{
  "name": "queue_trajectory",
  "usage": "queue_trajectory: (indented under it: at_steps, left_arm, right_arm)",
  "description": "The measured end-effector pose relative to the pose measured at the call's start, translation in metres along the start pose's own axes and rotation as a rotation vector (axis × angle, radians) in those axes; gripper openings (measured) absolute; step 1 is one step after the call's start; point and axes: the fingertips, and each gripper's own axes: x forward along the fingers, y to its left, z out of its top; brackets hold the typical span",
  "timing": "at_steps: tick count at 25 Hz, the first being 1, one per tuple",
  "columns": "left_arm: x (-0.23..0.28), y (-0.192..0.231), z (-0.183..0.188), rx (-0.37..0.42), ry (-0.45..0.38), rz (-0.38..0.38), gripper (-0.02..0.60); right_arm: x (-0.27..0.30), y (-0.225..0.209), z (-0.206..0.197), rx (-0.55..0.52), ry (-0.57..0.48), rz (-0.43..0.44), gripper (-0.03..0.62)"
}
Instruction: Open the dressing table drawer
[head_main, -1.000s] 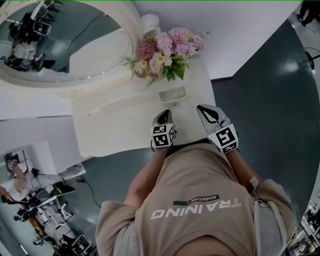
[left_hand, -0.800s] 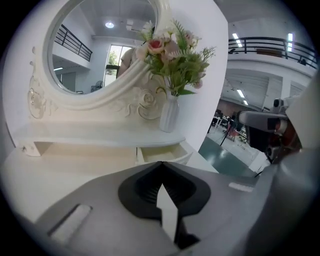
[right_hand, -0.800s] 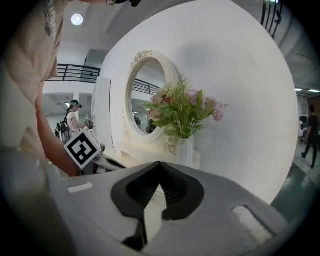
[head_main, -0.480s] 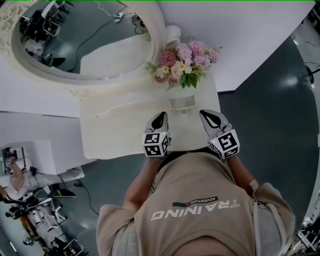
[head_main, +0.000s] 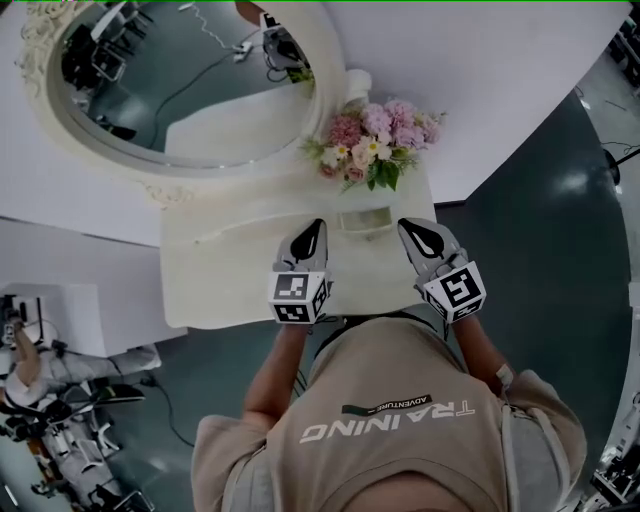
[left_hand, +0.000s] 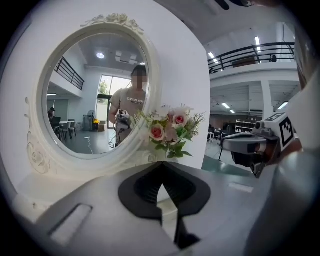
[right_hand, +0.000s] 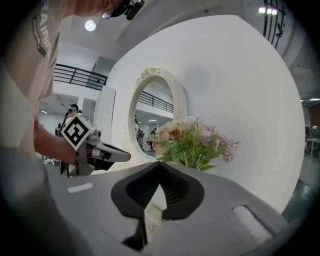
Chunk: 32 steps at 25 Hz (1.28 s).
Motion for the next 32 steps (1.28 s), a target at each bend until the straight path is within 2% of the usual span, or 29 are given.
queue_trajectory:
  at_steps: [4, 15, 23, 32]
  left_arm:
    - [-0.005, 0.0, 0.022, 0.03, -0.042, -0.008, 0.018]
    - [-0.028, -0.003, 0.079, 0.045, -0.168, -0.017, 0.018]
    - [-0.042, 0.001, 0.105, 0.068, -0.241, 0.008, 0.018]
    - [-0.039, -0.005, 0.113, 0.104, -0.24, -0.012, 0.018]
  right_arm:
    - [-0.002, -0.001, 0.019, -0.017, -0.025, -0.004, 0.002]
    - [-0.007, 0.003, 0.087, -0.048, -0.116, 0.025, 0.002]
    - [-0.004, 0.003, 0.1, -0.084, -0.121, 0.015, 0.002]
    - [-0.001, 0.001, 0.109, -0.098, -0.126, -0.003, 0.002]
